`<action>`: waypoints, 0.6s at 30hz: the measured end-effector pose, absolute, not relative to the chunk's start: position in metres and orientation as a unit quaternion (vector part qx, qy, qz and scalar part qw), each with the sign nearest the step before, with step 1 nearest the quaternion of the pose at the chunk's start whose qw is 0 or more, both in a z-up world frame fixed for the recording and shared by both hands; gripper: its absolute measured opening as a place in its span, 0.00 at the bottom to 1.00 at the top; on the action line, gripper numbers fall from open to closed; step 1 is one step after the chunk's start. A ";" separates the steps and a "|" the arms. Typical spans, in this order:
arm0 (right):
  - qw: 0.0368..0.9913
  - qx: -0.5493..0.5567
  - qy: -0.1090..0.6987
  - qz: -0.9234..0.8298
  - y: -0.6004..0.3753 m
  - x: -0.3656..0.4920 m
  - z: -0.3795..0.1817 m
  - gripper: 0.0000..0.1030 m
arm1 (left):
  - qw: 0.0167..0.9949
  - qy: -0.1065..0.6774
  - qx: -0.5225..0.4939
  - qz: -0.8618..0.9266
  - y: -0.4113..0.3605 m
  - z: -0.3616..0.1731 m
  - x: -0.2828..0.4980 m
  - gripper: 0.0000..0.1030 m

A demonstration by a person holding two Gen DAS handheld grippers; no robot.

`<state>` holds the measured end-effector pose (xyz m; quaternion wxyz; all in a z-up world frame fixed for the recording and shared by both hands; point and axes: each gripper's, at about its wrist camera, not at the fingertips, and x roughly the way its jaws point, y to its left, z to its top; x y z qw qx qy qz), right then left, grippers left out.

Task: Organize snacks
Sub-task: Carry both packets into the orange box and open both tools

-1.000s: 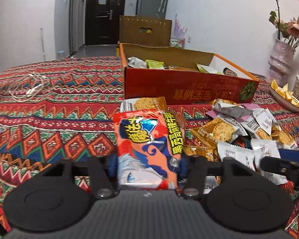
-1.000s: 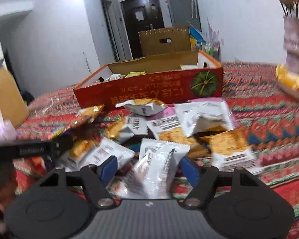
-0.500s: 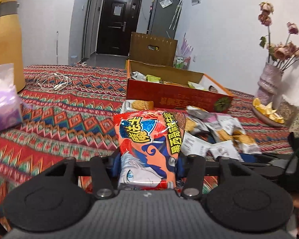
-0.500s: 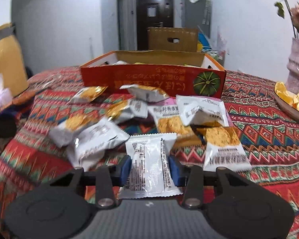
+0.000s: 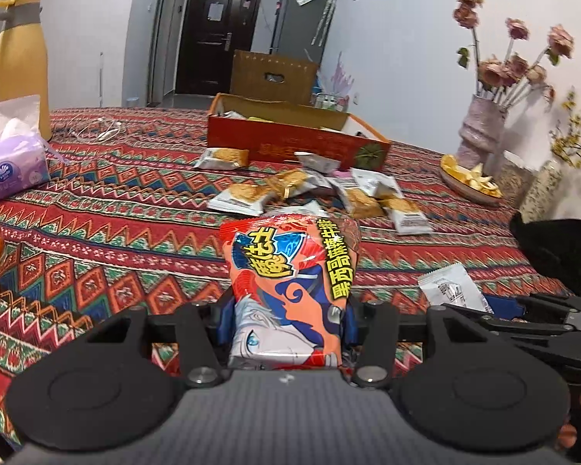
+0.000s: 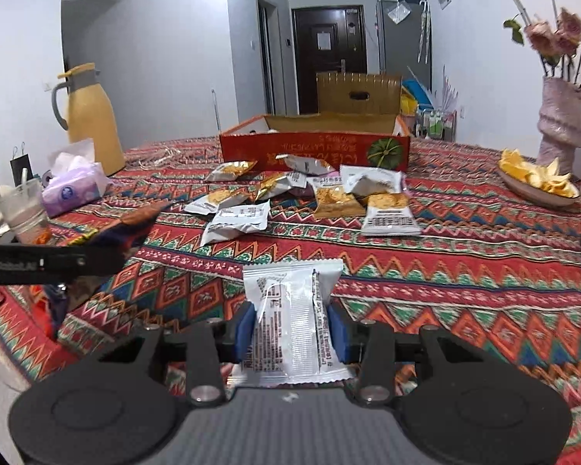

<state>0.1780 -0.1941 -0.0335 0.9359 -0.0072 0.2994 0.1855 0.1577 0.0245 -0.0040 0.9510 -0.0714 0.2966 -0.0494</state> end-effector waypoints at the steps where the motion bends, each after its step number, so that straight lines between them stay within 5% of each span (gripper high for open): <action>1: 0.937 -0.006 0.297 0.185 -0.197 0.175 -0.032 0.39 | 0.952 0.295 -0.069 -0.051 0.021 -0.003 0.154 0.50; 18: 0.942 0.022 0.262 0.207 -0.225 0.229 -0.003 0.39 | 0.965 0.249 -0.056 -0.064 0.019 0.039 0.231 0.49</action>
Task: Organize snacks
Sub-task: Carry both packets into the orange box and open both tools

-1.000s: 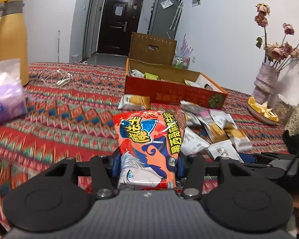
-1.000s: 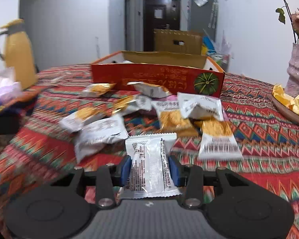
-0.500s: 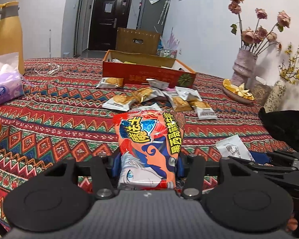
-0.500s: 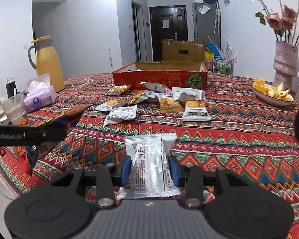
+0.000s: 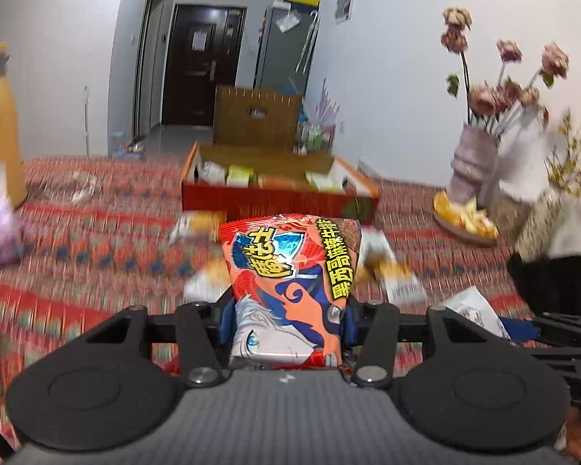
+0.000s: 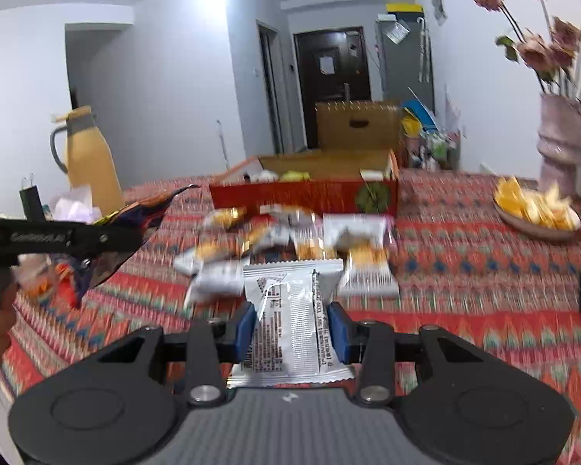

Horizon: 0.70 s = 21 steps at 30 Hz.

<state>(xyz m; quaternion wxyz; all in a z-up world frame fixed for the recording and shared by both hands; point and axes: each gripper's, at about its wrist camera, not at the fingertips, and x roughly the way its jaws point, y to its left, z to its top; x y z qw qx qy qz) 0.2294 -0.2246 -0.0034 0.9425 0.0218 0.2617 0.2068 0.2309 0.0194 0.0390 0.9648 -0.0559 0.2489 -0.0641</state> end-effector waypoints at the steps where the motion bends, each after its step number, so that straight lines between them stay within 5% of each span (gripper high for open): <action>1: 0.943 0.021 0.258 0.210 -0.224 0.241 0.002 0.39 | 0.966 0.242 -0.054 -0.066 0.021 0.044 0.244 0.49; 13: 0.937 0.025 0.252 0.239 -0.205 0.447 0.051 0.39 | 0.963 0.246 -0.070 -0.088 0.030 0.086 0.459 0.49; 21: 0.920 0.017 0.353 0.168 -0.165 0.644 0.012 0.39 | 0.932 0.357 -0.054 -0.030 0.020 0.035 0.622 0.49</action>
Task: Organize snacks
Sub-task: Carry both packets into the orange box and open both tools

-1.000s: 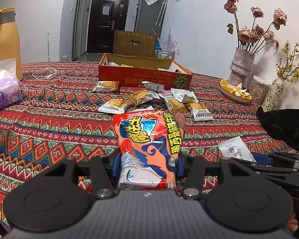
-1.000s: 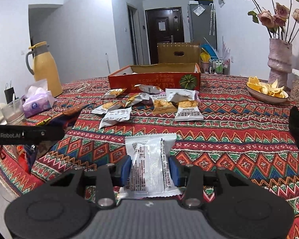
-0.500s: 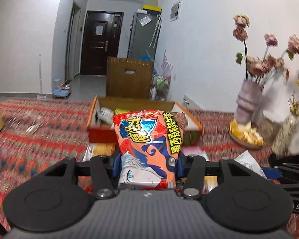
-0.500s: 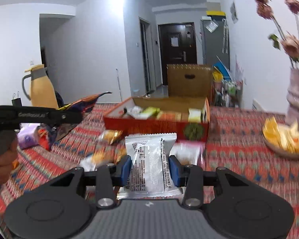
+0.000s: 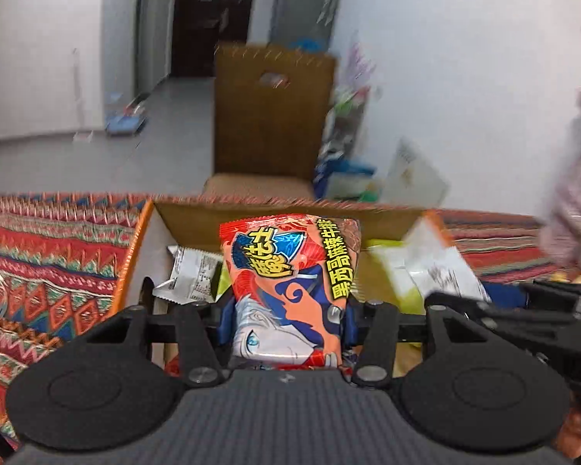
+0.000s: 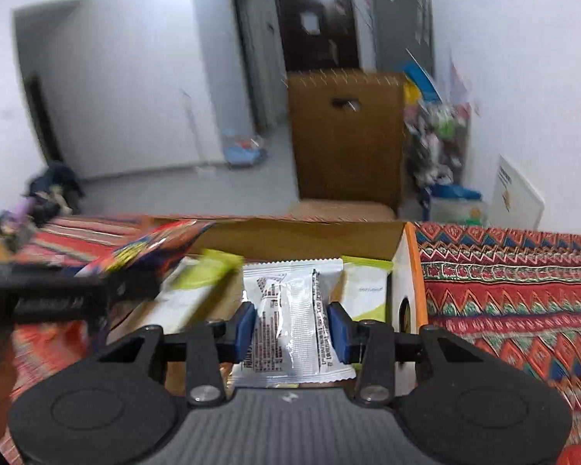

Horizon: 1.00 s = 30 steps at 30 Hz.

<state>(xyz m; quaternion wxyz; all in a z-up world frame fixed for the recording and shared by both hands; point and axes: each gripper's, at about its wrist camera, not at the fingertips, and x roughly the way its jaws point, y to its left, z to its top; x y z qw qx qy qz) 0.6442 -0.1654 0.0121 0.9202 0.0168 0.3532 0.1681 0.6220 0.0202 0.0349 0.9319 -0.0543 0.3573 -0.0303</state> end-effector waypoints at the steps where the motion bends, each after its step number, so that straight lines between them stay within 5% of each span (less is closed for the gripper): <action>1: 0.916 0.012 0.366 0.162 -0.160 0.662 0.004 0.39 | 0.929 0.366 -0.049 -0.026 0.018 0.027 0.634 0.50; 6: 0.910 0.019 0.394 0.127 -0.147 0.722 -0.023 0.48 | 0.916 0.397 -0.049 -0.021 0.012 -0.002 0.668 0.51; 8: 0.908 0.037 0.396 0.131 -0.151 0.728 -0.027 0.62 | 0.912 0.402 -0.064 -0.039 0.012 -0.008 0.671 0.65; 12: 0.916 0.041 0.379 0.128 -0.152 0.721 -0.023 0.64 | 0.922 0.379 -0.050 -0.058 0.010 -0.001 0.660 0.75; 22: 0.929 -0.013 0.345 0.134 -0.172 0.668 0.044 0.66 | 0.939 0.338 -0.031 -0.050 0.031 0.069 0.607 0.79; 30: 0.937 -0.044 0.305 0.164 -0.201 0.563 0.121 0.84 | 0.951 0.304 -0.003 -0.062 0.045 0.145 0.503 0.89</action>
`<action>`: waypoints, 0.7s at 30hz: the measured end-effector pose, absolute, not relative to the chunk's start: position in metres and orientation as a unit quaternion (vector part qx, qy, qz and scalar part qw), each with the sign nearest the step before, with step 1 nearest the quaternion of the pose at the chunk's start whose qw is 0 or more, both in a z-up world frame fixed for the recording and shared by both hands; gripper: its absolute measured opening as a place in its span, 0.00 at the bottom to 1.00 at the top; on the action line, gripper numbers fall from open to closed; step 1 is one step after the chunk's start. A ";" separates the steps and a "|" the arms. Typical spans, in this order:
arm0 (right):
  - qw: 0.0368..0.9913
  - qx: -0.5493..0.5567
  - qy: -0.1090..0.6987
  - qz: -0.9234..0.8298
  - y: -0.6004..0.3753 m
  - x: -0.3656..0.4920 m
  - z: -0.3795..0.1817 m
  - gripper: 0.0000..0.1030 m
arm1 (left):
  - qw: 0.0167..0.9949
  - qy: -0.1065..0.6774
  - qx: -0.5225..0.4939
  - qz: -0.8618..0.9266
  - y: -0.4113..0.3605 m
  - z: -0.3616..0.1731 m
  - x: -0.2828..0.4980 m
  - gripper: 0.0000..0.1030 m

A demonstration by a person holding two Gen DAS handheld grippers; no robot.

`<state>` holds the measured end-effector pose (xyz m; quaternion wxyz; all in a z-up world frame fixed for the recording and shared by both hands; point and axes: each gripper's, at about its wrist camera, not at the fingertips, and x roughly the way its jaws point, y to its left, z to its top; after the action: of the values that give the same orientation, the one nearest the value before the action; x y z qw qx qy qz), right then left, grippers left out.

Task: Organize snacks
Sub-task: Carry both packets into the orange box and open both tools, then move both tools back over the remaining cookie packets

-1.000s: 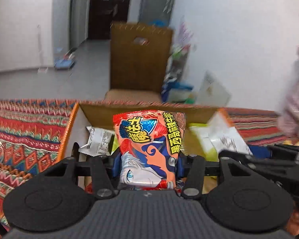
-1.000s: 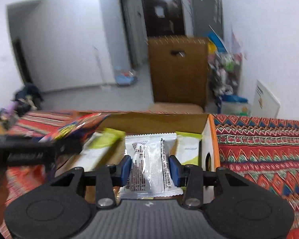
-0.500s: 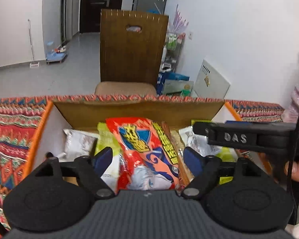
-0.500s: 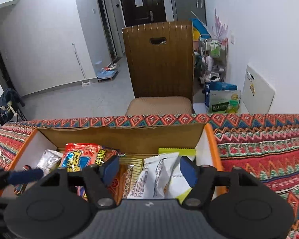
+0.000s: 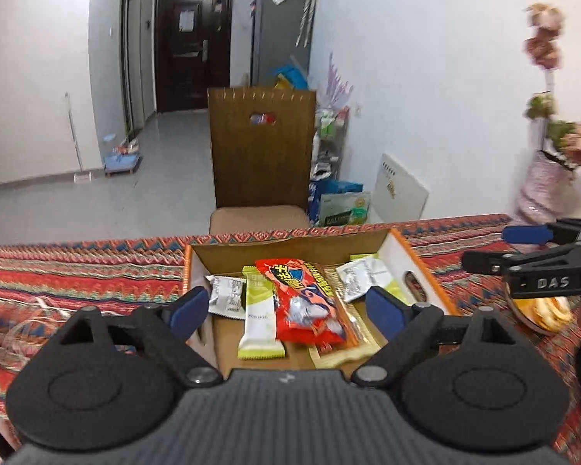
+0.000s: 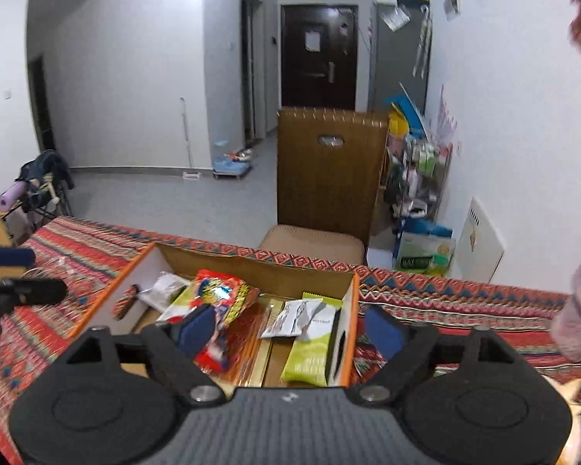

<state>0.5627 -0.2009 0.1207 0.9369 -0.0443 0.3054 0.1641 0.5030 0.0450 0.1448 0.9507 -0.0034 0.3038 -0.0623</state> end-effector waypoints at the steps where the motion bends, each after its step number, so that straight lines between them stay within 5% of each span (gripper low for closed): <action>1: 0.939 -0.047 0.297 0.167 -0.207 0.546 0.131 0.85 | 0.953 0.297 -0.003 -0.062 0.046 0.153 0.487 0.94; 9: 0.951 -0.037 0.244 0.184 -0.247 0.407 0.168 0.92 | 0.972 0.229 0.003 -0.049 0.054 0.188 0.341 1.00; 21: 0.959 -0.021 0.180 0.218 -0.275 0.198 0.133 1.00 | 0.986 0.150 -0.007 -0.076 0.058 0.135 0.139 1.00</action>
<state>0.1978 -0.2753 0.1334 0.9591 -0.0205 0.1799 0.2178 0.1385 0.0584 0.1347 0.9857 -0.0070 0.1501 -0.0764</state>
